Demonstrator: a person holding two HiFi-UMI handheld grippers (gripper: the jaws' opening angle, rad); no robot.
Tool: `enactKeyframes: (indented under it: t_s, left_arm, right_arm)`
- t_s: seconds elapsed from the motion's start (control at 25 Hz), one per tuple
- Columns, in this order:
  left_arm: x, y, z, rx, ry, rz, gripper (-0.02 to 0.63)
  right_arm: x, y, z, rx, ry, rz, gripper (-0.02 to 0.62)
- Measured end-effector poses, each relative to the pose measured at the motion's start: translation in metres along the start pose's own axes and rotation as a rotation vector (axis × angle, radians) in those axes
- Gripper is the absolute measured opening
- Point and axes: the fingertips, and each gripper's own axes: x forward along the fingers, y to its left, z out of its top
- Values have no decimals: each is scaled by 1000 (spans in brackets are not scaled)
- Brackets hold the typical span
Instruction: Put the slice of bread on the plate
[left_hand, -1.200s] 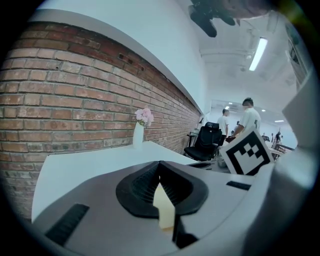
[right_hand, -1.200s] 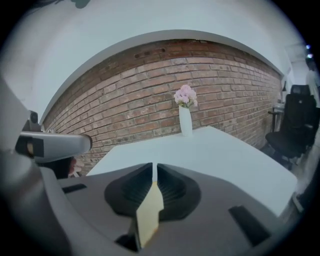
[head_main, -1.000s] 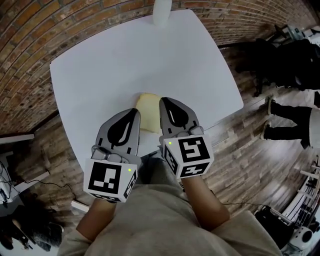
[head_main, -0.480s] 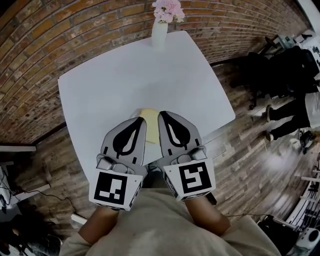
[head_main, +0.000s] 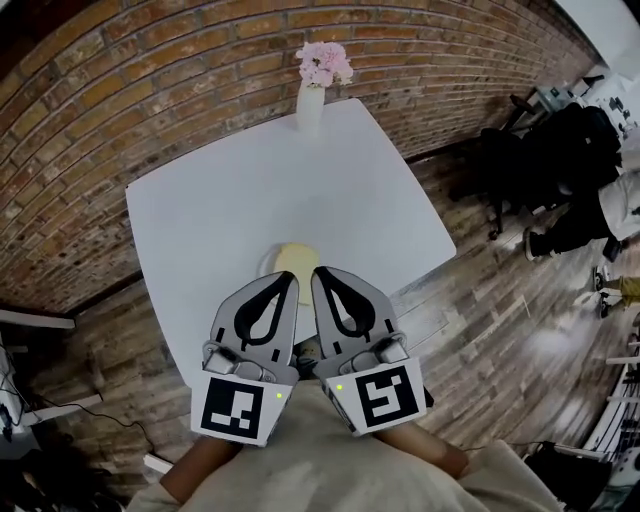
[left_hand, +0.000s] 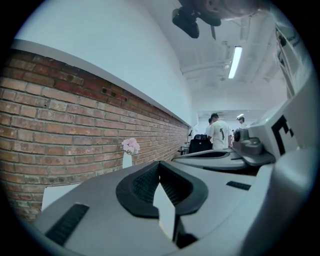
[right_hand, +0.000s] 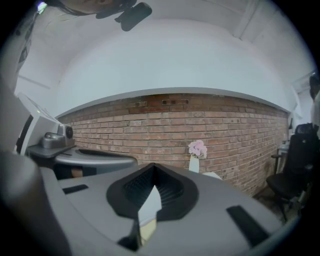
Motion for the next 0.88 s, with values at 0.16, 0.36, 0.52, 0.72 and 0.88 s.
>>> enactKeyframes:
  t_s: [0.16,0.36,0.52,0.72,0.88]
  left_arm:
    - [-11,1,0,-5,8,13,11]
    - [-14,1,0,-6,1,18,11]
    - [-18,2,1,-6,-8,6,11]
    - [-24,7,-7,-7,-17,-16,11]
    - [-28,8,-12,-4,-18,-37,11]
  right_arm:
    - [-9,13,0,-10,0,20,6]
    - [-11,15,-1,-10,6,27,6]
    - [-11,20,2,-10,-10,13,6]
    - [-13,28,-4,-9,-10,-17,6]
    - [-15,32,-9,2,-15,-43,6]
